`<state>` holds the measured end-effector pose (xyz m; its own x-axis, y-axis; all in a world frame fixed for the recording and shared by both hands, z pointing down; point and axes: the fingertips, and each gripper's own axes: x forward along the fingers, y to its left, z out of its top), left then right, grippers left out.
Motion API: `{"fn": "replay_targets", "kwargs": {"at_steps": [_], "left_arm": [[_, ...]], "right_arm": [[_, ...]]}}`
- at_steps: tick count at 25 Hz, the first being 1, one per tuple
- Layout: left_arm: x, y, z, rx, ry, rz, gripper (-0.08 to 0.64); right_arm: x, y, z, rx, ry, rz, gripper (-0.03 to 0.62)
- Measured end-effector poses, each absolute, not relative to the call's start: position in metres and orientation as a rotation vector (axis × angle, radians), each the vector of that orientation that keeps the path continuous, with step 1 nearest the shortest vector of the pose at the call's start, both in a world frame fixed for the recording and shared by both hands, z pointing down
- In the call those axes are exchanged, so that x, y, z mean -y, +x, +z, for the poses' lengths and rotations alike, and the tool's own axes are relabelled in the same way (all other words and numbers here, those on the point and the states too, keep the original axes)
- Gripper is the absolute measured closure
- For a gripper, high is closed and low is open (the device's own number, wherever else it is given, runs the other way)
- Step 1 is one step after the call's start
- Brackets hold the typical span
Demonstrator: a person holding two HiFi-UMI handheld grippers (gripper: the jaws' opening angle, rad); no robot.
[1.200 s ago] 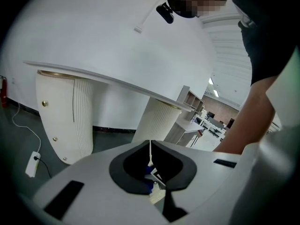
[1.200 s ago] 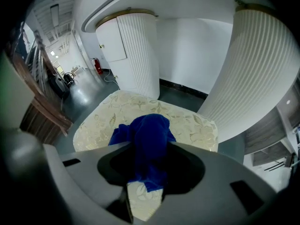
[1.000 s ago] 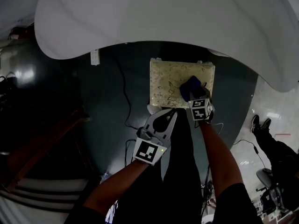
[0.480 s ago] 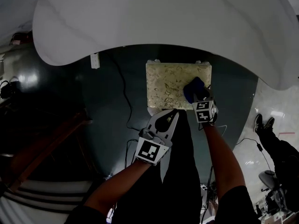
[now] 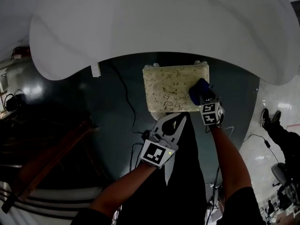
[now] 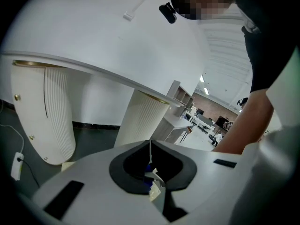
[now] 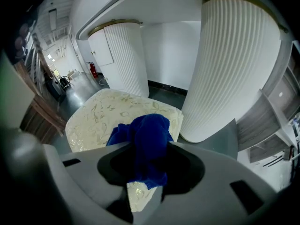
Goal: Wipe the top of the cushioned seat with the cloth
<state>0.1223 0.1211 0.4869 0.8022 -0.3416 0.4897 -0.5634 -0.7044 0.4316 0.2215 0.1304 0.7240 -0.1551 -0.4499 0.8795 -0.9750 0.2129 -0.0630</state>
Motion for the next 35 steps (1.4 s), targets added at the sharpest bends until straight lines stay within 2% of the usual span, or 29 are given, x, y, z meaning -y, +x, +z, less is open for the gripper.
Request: {"fn": "replay_targets", "kwargs": {"at_steps": [8,15,19,26,35], "left_arm": [[-0.117,0.130,0.495,0.645,2.402,0.519,0.537],[-0.117,0.125,0.499,0.640,2.398,0.517,0.537],[-0.114,0.111,0.502,0.664,2.389,0.513,0.538],[-0.117,0.062,0.503,0.759,2.343,0.534,0.537],[-0.121,0.011,0.489,0.850,2.329,0.527,0.538]], "right_arm": [[-0.132,0.238,0.724,1.742,1.331,0.870,0.425],[-0.161,0.295,0.747,1.497,1.361,0.979,0.434],[-0.157,0.298,0.731,1.517,1.396,0.963,0.434],[-0.116,0.246,0.685,1.646,1.544,0.981,0.434],[-0.074,0.118,0.637,1.913,1.475,1.038,0.434]]}}
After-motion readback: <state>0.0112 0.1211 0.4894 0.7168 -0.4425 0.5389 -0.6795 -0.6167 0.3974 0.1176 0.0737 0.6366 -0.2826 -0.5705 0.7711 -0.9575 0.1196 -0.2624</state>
